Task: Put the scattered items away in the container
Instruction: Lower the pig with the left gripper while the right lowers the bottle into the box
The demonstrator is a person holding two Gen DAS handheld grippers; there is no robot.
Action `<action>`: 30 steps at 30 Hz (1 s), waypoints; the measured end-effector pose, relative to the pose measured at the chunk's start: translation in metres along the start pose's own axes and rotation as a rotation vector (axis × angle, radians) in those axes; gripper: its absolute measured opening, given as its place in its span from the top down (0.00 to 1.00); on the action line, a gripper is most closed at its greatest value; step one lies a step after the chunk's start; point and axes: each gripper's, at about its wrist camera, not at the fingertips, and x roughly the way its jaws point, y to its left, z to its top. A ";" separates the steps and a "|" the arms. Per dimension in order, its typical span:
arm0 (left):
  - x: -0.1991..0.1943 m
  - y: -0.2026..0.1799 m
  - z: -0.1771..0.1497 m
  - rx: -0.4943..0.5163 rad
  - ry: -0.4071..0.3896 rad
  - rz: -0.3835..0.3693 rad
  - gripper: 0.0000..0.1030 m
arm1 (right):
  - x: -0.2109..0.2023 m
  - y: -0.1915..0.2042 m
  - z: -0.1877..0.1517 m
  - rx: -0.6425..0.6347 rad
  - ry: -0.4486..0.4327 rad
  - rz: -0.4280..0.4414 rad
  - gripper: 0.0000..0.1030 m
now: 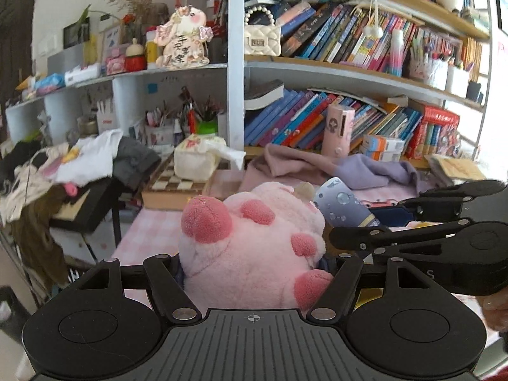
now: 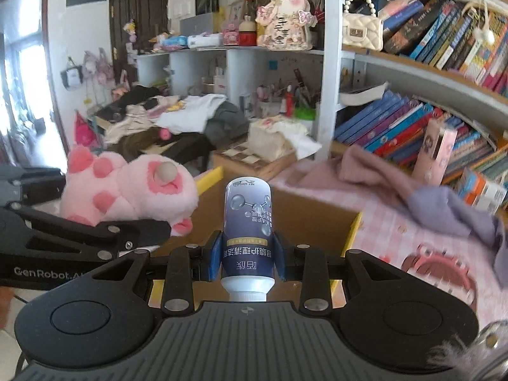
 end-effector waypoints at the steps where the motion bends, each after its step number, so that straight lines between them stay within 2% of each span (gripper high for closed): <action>1: 0.011 0.002 0.003 0.007 0.016 0.004 0.31 | 0.011 -0.005 0.003 -0.004 0.015 -0.003 0.70; 6: 0.074 0.007 0.010 0.048 0.127 0.019 0.31 | 0.070 -0.026 0.005 -0.030 0.128 -0.025 0.70; 9: 0.109 0.007 0.011 0.090 0.190 0.034 0.31 | 0.102 -0.029 0.000 -0.098 0.198 -0.047 0.70; 12: 0.133 0.005 0.010 0.121 0.237 0.029 0.30 | 0.129 -0.030 -0.006 -0.172 0.266 -0.067 0.70; 16: 0.155 0.003 0.008 0.159 0.286 0.025 0.30 | 0.150 -0.034 -0.010 -0.206 0.343 -0.065 0.70; 20: 0.169 0.006 0.006 0.170 0.334 0.014 0.29 | 0.157 -0.033 -0.011 -0.222 0.358 -0.089 0.70; 24: 0.173 0.011 0.007 0.181 0.340 -0.006 0.26 | 0.158 -0.028 -0.013 -0.225 0.352 -0.111 0.70; 27: 0.177 0.012 0.008 0.214 0.342 0.010 0.26 | 0.162 -0.021 -0.017 -0.213 0.378 -0.085 0.70; 30: 0.178 0.009 0.007 0.233 0.349 0.008 0.26 | 0.162 -0.017 -0.016 -0.230 0.362 -0.127 0.69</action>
